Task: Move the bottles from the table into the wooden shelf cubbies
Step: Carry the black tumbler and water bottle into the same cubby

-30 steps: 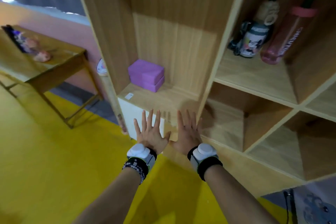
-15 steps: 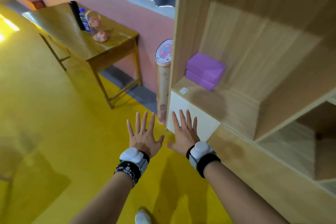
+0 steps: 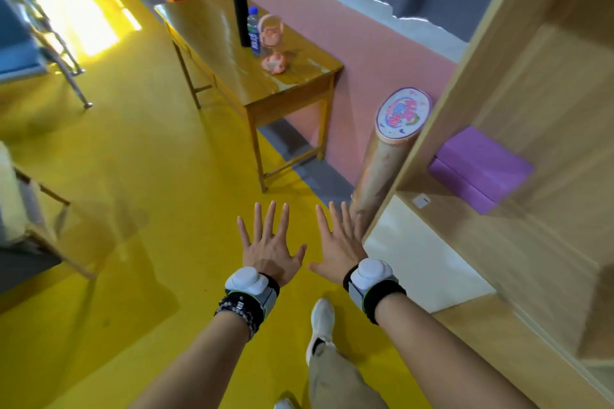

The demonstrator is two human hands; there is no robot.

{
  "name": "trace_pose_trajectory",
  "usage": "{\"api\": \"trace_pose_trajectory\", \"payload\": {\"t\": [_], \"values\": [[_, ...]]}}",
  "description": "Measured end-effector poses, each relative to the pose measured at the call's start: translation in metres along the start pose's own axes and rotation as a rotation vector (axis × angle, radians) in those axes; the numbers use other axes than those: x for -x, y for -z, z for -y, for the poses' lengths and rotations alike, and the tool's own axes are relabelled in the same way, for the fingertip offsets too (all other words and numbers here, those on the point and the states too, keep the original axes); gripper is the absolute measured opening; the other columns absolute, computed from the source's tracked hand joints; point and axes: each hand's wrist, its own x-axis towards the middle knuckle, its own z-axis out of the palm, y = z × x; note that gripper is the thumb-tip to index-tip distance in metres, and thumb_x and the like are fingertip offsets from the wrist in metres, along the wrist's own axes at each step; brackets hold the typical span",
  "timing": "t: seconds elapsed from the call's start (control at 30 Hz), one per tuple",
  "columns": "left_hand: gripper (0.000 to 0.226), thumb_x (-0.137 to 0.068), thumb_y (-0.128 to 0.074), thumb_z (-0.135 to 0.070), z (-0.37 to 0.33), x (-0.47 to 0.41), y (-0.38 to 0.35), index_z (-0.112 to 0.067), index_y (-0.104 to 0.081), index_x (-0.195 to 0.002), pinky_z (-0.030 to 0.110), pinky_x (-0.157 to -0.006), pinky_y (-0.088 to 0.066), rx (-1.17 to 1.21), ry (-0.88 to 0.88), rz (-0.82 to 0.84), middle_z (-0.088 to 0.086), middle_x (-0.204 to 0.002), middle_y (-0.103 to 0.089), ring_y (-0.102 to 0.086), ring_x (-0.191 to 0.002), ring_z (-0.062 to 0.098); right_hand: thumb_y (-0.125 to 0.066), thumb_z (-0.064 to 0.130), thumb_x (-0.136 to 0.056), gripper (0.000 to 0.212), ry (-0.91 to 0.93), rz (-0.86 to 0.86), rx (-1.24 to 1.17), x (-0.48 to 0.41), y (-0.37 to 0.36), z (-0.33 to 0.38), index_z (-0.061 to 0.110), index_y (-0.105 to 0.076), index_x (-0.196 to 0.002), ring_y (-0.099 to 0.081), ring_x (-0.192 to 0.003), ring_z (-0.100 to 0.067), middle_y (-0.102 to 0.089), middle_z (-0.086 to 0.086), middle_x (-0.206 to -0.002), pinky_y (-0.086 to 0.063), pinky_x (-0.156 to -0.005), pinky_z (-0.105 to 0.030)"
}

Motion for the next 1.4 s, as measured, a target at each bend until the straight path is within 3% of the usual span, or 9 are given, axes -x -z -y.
{"api": "trace_pose_trajectory", "payload": {"t": [0.23, 0.5, 0.63, 0.87, 1.07, 1.4], "values": [[0.095, -0.091, -0.041, -0.071, 0.045, -0.118, 0.016, -0.032, 0.012, -0.161, 0.063, -0.120, 0.016, -0.025, 0.160, -0.015, -0.001, -0.171, 0.013, 0.025, -0.155, 0.028, -0.069, 0.064, -0.077, 0.125, 0.137, -0.007, 0.069, -0.150, 0.017, 0.010, 0.019, 0.015, -0.158, 0.023, -0.150, -0.038, 0.015, -0.013, -0.167, 0.007, -0.118, -0.065], [0.094, -0.087, -0.027, -0.072, 0.069, -0.223, 0.042, -0.031, 0.014, -0.161, 0.064, -0.120, 0.017, -0.044, 0.257, 0.005, -0.001, -0.171, 0.014, 0.027, -0.154, 0.028, -0.067, 0.064, -0.080, 0.121, 0.247, -0.006, 0.074, -0.267, 0.052, 0.011, 0.019, 0.014, -0.158, 0.022, -0.151, -0.038, 0.013, -0.013, -0.167, 0.011, -0.117, -0.064], [0.094, -0.093, -0.038, -0.070, 0.083, -0.258, 0.051, -0.030, 0.013, -0.161, 0.064, -0.120, 0.015, -0.026, 0.308, 0.020, -0.001, -0.172, 0.013, 0.026, -0.154, 0.028, -0.068, 0.063, -0.081, 0.121, 0.274, 0.015, 0.089, -0.317, 0.065, 0.014, 0.019, 0.014, -0.158, 0.019, -0.151, -0.039, 0.012, -0.014, -0.167, 0.010, -0.116, -0.064], [0.094, -0.093, -0.038, -0.068, 0.122, -0.324, 0.061, -0.030, 0.012, -0.162, 0.064, -0.120, 0.014, 0.000, 0.359, 0.027, -0.001, -0.172, 0.010, 0.024, -0.155, 0.028, -0.068, 0.060, -0.082, 0.118, 0.295, 0.035, 0.078, -0.395, 0.073, 0.042, 0.018, 0.011, -0.158, 0.018, -0.152, -0.038, 0.008, -0.014, -0.167, 0.007, -0.118, -0.065], [0.091, -0.094, -0.038, -0.067, 0.167, -0.391, 0.063, -0.027, 0.006, -0.163, 0.064, -0.121, 0.012, 0.028, 0.341, 0.064, -0.001, -0.173, 0.003, 0.017, -0.158, 0.027, -0.068, 0.061, -0.082, 0.117, 0.293, 0.002, 0.118, -0.468, 0.080, 0.070, 0.017, 0.008, -0.159, 0.014, -0.153, -0.037, 0.005, -0.013, -0.168, 0.006, -0.119, -0.064], [0.088, -0.095, -0.040, -0.063, 0.266, -0.523, 0.087, -0.024, 0.000, -0.164, 0.063, -0.122, 0.011, 0.045, 0.206, 0.094, 0.000, -0.172, -0.003, 0.011, -0.159, 0.027, -0.068, 0.062, -0.082, 0.116, 0.112, -0.019, 0.079, -0.598, 0.101, 0.129, 0.019, 0.008, -0.159, 0.011, -0.154, -0.035, 0.003, -0.011, -0.168, 0.003, -0.120, -0.061]]}}
